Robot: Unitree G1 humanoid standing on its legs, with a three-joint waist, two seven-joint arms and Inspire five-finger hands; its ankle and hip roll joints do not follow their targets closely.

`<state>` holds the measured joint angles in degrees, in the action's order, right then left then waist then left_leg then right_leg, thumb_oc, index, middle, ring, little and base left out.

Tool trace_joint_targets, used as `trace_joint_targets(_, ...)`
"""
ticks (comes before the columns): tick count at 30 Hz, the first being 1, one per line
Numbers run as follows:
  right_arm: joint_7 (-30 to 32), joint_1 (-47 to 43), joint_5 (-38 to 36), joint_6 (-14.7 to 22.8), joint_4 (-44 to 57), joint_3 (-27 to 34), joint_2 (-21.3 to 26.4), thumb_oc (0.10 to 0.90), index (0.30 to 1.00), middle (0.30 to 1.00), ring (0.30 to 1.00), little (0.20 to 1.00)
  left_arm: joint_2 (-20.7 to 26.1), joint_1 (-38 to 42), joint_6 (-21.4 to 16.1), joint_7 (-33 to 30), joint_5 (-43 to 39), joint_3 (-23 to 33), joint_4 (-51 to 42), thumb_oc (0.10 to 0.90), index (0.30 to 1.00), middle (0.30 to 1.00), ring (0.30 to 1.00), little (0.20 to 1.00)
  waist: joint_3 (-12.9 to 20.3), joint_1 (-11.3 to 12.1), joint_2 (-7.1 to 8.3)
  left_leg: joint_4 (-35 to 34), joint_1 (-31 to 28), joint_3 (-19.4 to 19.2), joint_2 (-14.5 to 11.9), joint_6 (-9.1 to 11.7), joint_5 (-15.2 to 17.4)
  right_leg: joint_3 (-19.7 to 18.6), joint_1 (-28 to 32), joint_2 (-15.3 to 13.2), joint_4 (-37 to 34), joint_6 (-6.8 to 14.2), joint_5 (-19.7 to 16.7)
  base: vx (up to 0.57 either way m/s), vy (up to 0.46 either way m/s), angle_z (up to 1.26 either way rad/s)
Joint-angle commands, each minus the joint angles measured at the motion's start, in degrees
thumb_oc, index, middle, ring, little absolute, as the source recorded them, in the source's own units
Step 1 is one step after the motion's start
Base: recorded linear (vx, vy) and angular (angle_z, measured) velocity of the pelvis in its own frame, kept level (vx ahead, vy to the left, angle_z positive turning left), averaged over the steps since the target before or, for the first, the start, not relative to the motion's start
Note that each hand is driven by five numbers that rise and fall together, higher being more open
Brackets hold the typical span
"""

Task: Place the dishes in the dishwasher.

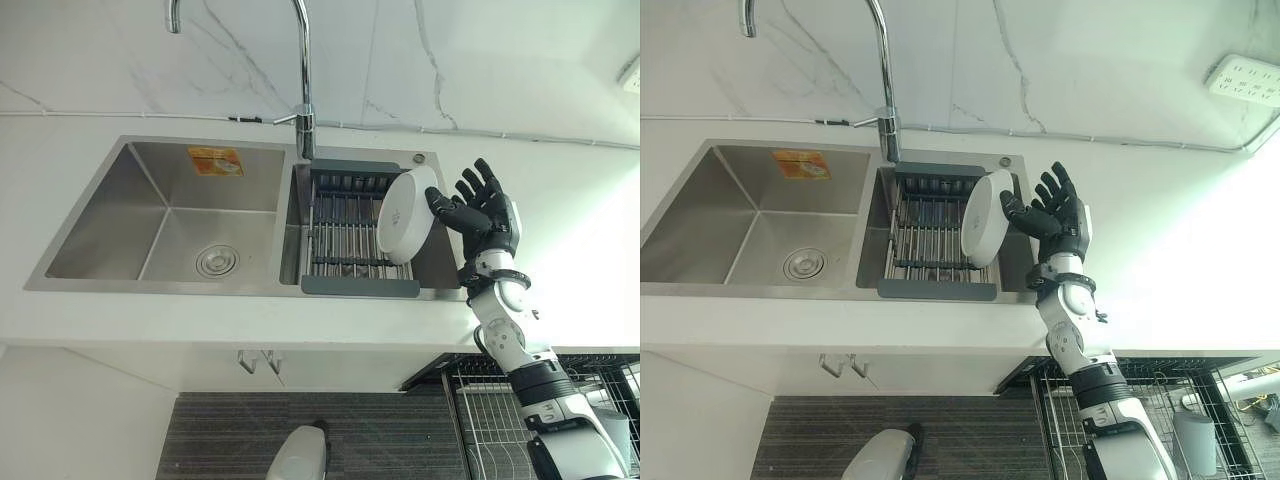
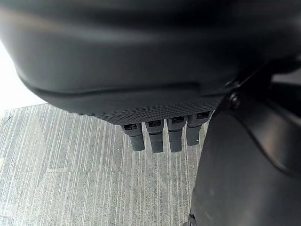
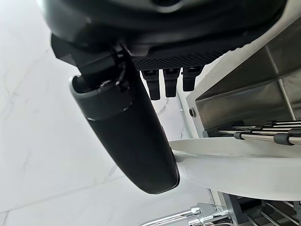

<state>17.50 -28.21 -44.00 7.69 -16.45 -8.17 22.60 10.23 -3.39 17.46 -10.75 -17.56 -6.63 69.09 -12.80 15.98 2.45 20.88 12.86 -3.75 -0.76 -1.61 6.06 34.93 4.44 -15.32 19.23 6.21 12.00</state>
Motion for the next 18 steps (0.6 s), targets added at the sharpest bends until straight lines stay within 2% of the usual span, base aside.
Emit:
trace_joint_targets(1, -2.98, -7.46, -2.54, 7.01, 1.86, 3.27, 1.01, 0.800, 0.900, 0.900, 0.900, 0.900, 1.01, -1.94, 1.42, -0.83, 1.73, -2.28, 1.19, 0.800, 0.900, 0.900, 0.900, 0.900, 2.47, 0.20, 0.31, -3.69, -4.33, -1.81, -2.36, 2.26, 7.61, -3.41, 0.72, -0.63, -2.04, 4.31, 0.00, 0.00, 0.000, 0.00)
trace_joint_targets(3, -3.18, -7.60, -2.42, 6.21, 2.41, 3.25, 0.87, 0.800, 0.900, 0.900, 0.900, 0.900, 0.97, -2.37, 1.19, -0.44, 1.10, -2.83, 1.10, 0.800, 0.900, 0.900, 0.900, 0.900, 2.38, 0.10, -0.16, -3.69, -4.49, -1.74, -2.28, 2.26, 7.53, -3.30, 0.88, -0.76, -2.04, 4.23, 0.08, 0.01, 0.031, 0.00)
trace_joint_targets(6, -4.42, -8.20, -1.27, 4.81, 2.05, 2.70, 0.57, 0.800, 0.900, 0.900, 0.900, 0.900, 1.79, -3.75, 1.13, 2.94, 0.36, -2.54, 0.63, 0.800, 0.900, 0.900, 0.900, 0.900, 2.51, 0.18, -1.90, -3.69, -4.29, -1.45, -1.71, 2.59, 7.31, -3.63, 0.62, -1.22, -2.04, 3.92, 0.75, -0.04, 0.135, 0.01)
trace_joint_targets(7, -4.82, -8.47, -1.20, 4.70, 1.68, 2.55, 0.58, 0.800, 0.900, 0.900, 0.900, 0.900, 2.13, -3.94, 0.85, 4.01, 0.76, -2.14, 0.84, 0.800, 0.900, 0.900, 0.900, 0.900, 2.55, 0.14, -2.55, -3.69, -3.37, -1.65, -1.66, 2.17, 5.93, -2.74, -0.05, -1.48, -2.04, 3.35, -0.29, -0.03, 0.129, 0.02)
trace_joint_targets(9, -6.29, -8.46, -0.96, 4.72, 1.22, 1.78, 0.17, 0.800, 0.900, 0.900, 0.900, 0.900, 3.62, -4.77, -0.10, 7.84, 2.23, -0.22, 1.72, 0.800, 0.900, 0.900, 0.900, 0.900, 2.79, 0.12, -3.33, -3.69, -3.42, -1.62, -1.71, 2.90, 6.75, -3.91, 0.14, -1.75, -2.04, 3.89, 1.24, 0.00, 0.089, -0.06)
trace_joint_targets(14, -6.94, -8.50, -1.09, 5.59, 1.59, 1.14, -0.43, 0.800, 0.900, 0.900, 0.900, 0.900, 4.54, -5.99, -2.12, 10.75, 3.49, 1.50, 2.85, 0.800, 0.900, 0.900, 0.900, 0.900, 2.34, 0.10, -4.27, -3.69, -2.93, -1.75, -1.91, 3.14, 6.40, -4.24, 0.00, -2.05, -2.04, 3.90, 1.61, -0.04, 0.034, -0.11)
trace_joint_targets(15, -7.10, -8.42, -0.79, 5.50, 1.94, 1.14, -0.86, 0.800, 0.900, 0.900, 0.900, 0.900, 4.41, -6.25, -2.58, 10.91, 3.62, 1.64, 2.96, 0.800, 0.900, 0.900, 0.900, 0.900, 2.32, -0.06, -4.75, -3.69, -1.96, -1.99, -1.99, 2.61, 5.04, -3.39, -0.73, -2.20, -2.04, 3.41, 0.45, -0.10, 0.036, -0.05)
trace_joint_targets(17, -7.45, -8.04, -0.64, 5.01, 2.69, 0.87, -1.42, 0.800, 0.900, 0.900, 0.900, 0.900, 4.33, -6.46, -2.65, 10.90, 3.69, 1.85, 2.90, 0.800, 0.900, 0.900, 0.900, 0.900, 2.31, -0.21, -4.84, -3.69, -1.77, -2.07, -2.05, 2.58, 4.97, -3.56, -0.86, -2.20, -2.04, 3.36, 0.55, -0.01, -0.012, -0.05)
trace_joint_targets(18, -7.26, -7.77, -0.34, 4.67, 3.02, 0.61, -1.85, 0.800, 0.900, 0.900, 0.900, 0.900, 4.16, -6.60, -2.69, 10.76, 3.59, 1.90, 2.94, 0.800, 0.900, 0.900, 0.900, 0.900, 2.41, -0.30, -4.56, -3.69, -2.40, -1.88, -2.04, 3.05, 6.15, -4.51, -0.43, -2.09, -2.04, 3.76, 1.71, 0.08, -0.050, -0.05)
